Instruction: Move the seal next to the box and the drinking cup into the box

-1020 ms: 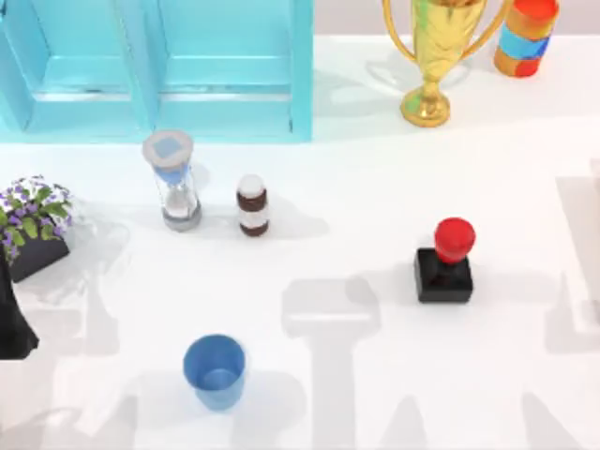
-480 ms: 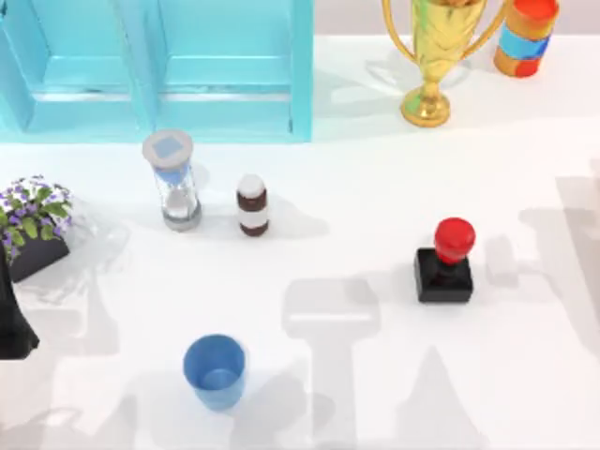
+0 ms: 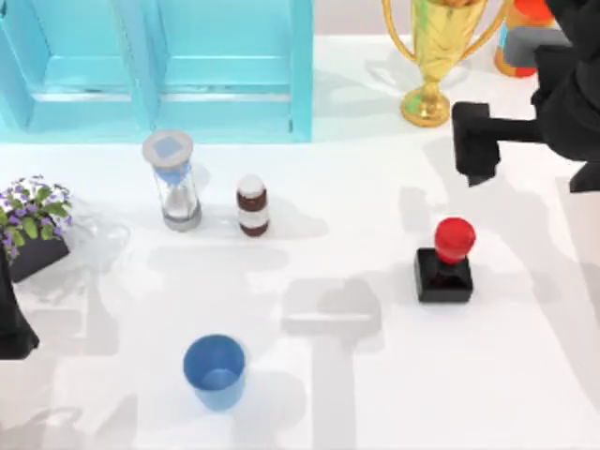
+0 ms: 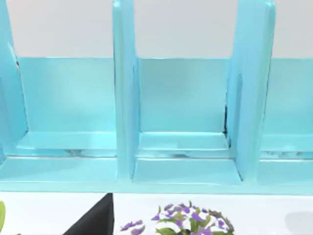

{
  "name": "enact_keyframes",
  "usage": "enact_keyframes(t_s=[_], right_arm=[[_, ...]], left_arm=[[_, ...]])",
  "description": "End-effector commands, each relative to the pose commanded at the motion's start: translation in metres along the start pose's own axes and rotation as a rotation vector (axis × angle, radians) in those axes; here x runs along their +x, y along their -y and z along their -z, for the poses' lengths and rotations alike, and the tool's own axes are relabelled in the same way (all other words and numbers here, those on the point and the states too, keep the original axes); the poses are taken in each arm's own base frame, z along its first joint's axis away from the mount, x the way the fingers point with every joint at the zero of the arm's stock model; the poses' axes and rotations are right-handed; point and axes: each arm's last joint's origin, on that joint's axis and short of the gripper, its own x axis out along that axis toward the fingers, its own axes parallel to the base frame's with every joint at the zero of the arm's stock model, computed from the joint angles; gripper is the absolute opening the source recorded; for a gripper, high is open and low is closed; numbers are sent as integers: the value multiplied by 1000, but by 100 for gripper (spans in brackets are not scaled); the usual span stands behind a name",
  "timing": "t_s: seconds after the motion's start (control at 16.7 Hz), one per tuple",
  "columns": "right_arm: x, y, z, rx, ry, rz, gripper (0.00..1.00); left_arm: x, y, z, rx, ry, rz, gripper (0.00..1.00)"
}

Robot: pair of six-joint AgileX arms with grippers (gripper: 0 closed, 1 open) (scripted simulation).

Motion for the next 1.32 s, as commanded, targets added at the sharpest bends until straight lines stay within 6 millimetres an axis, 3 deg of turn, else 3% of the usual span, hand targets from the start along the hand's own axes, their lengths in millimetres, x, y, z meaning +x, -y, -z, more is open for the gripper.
enact_keyframes(t_s=[0.18,0.42,0.84,1.32], right_arm=[[31,-29,-21,1,-146,55,100],[56,-49,-30,1,-248,102,100],[63,-49,-29,2,-257,107,100],[133,-42,-11,1,-254,105,100]], left_arm=[[0,0,0,0,0,0,100],[0,0,0,0,0,0,100],[0,0,0,0,0,0,100],[0,0,0,0,0,0,100]])
